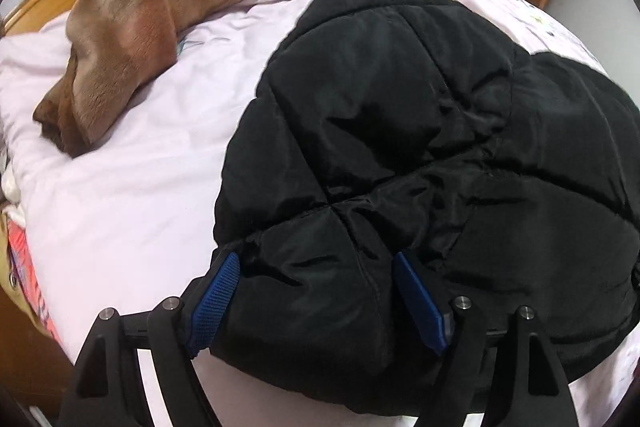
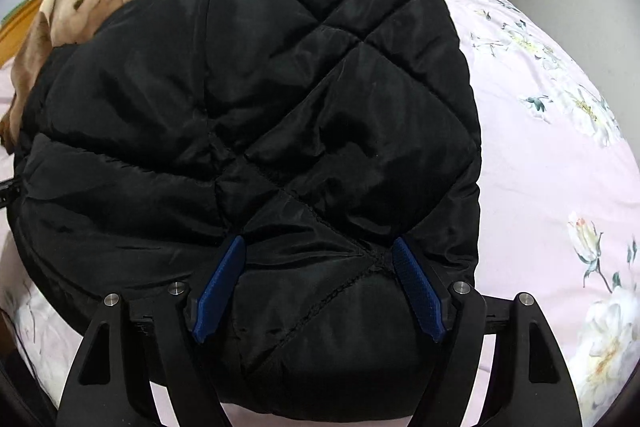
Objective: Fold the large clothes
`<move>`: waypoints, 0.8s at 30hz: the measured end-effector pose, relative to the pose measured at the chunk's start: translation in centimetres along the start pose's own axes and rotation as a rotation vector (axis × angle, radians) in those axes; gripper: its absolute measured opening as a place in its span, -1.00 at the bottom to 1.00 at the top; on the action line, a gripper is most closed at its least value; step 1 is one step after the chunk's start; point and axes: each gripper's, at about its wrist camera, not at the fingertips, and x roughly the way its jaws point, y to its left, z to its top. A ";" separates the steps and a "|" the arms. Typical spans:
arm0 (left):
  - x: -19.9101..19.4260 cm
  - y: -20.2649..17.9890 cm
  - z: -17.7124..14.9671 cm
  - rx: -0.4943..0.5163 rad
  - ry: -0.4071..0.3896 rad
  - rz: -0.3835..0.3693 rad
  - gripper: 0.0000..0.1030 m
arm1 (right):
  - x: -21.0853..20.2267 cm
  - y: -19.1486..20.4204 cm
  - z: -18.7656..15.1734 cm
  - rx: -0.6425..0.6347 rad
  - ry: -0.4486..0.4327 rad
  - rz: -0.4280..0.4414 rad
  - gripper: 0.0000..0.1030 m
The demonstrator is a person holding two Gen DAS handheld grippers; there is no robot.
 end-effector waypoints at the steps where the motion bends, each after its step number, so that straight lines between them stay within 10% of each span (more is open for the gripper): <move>1: -0.6 -0.1 0.0 0.005 -0.014 0.002 0.55 | -0.3 -0.1 0.1 0.001 0.005 -0.009 0.47; 24: -19.8 -6.2 -8.1 0.073 -0.253 -0.121 0.69 | -19.7 4.0 -5.5 0.040 -0.264 0.017 0.49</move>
